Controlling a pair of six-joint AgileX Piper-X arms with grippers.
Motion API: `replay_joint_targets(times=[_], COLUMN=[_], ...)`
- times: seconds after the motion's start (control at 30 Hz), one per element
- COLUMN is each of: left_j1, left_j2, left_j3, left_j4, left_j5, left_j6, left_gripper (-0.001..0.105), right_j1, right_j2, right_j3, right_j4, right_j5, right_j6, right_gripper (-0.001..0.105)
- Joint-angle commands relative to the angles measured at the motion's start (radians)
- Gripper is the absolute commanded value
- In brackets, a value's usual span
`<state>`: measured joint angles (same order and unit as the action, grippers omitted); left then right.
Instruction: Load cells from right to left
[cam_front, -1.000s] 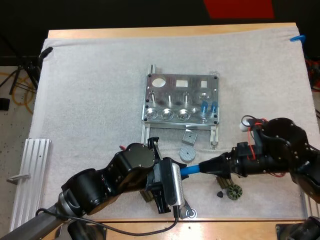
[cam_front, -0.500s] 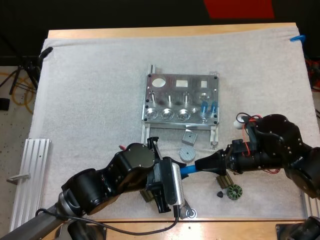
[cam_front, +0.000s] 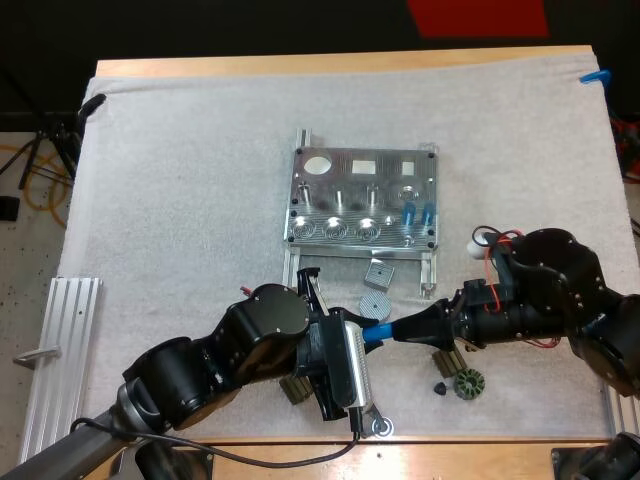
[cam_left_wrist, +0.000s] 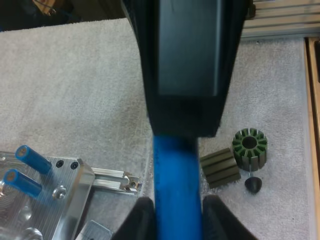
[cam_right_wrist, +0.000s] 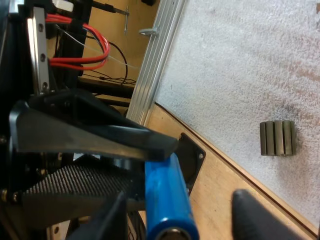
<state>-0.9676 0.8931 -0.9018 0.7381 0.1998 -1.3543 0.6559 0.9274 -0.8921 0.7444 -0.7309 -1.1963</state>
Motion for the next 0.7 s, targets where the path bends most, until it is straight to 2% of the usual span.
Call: replay_joint_targets(times=[0.0,0.13,0.2,0.47,0.57,0.67], left_j1=[-0.003,-0.003,-0.003,-0.003,-0.003,-0.003], left_j2=[-0.005,-0.005,-0.005,-0.005,-0.005,-0.005], left_j3=[-0.004,-0.004,-0.004,-0.004,-0.004,-0.004], left_j4=[-0.01,-0.01,-0.01,-0.007,-0.002,0.004], left_j5=[-0.009,-0.009,-0.009,-0.009,-0.007,-0.007], left_j6=[0.0,0.0,0.0,-0.009,-0.017,-0.029], left_gripper=[0.0,0.0,0.0,0.002,0.013,0.036], right_j1=[-0.004,-0.004,-0.004,-0.004,-0.004,-0.004], right_j2=[-0.001,-0.001,-0.001,-0.001,-0.001,-0.001], right_j3=[-0.002,-0.002,-0.002,-0.002,-0.002,-0.002], right_j4=[-0.007,-0.007,-0.007,-0.007,-0.007,-0.007], right_j5=[-0.014,-0.007,-0.007,-0.007,-0.007,-0.007], right_j6=[-0.003,-0.005,-0.013,-0.055,-0.064,-0.067], right_gripper=[0.031,0.007,0.0,0.0,0.0,0.0])
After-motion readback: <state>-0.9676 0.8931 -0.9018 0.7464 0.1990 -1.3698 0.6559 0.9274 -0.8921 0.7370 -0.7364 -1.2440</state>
